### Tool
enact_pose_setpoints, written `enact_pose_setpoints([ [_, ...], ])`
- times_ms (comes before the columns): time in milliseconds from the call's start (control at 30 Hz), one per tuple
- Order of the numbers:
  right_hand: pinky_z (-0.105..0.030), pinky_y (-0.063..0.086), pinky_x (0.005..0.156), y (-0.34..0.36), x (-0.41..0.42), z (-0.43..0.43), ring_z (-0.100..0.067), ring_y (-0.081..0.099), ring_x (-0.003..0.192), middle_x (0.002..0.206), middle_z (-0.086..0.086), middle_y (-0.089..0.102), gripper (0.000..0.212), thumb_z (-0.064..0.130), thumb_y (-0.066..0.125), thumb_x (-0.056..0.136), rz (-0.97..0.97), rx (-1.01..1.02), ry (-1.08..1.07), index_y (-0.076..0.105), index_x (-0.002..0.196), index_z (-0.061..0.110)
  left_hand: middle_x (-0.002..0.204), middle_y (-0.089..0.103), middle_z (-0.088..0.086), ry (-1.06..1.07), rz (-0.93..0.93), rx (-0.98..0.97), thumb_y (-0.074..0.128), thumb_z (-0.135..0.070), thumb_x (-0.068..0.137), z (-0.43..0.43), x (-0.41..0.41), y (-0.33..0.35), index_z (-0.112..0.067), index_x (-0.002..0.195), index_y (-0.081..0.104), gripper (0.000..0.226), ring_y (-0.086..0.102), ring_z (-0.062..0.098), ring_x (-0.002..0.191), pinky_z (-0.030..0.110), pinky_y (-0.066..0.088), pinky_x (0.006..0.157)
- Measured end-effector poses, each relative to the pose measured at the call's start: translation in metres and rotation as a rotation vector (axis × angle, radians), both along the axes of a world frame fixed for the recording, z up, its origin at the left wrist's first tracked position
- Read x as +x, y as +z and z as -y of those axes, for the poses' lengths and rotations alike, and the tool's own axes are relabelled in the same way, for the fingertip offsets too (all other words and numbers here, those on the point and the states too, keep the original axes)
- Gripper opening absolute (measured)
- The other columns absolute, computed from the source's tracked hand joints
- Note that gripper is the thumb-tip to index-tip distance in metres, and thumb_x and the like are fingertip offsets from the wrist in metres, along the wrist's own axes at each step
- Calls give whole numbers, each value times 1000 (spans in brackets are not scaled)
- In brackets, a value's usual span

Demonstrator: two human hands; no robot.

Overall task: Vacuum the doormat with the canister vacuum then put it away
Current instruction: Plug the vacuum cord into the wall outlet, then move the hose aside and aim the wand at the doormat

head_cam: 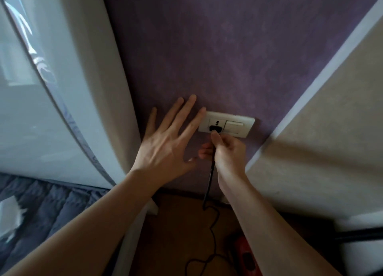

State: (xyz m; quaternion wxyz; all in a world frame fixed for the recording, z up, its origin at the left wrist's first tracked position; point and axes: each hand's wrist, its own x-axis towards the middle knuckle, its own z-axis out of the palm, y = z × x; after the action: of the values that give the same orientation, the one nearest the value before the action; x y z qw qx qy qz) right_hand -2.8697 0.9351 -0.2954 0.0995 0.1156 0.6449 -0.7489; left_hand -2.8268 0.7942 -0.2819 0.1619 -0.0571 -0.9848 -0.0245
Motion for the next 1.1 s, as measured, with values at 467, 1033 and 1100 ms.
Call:
enact_pose_setpoints([
  [467,-39,52,101,48,57,-95,-13,67,109,122,6,68,38,47,61,100,82,414,288,61,129,24,161,34,2,-41,137,270,65,-50,79,-49,66,77,-23,155,30,89,33,25,147,54,38,113],
  [1033,-24,43,101,180,285,-414,-11,57,124,133,1,62,49,31,71,95,58,889,-22,57,140,18,141,54,6,-489,560,269,59,-53,86,-317,107,164,-27,148,40,70,50,26,130,50,46,106],
  [1100,-27,45,103,167,300,-442,-10,56,125,133,3,61,50,31,71,95,95,878,-78,57,140,18,145,50,3,-567,591,188,60,-53,88,-351,98,158,-30,150,36,70,45,24,134,46,41,110],
])
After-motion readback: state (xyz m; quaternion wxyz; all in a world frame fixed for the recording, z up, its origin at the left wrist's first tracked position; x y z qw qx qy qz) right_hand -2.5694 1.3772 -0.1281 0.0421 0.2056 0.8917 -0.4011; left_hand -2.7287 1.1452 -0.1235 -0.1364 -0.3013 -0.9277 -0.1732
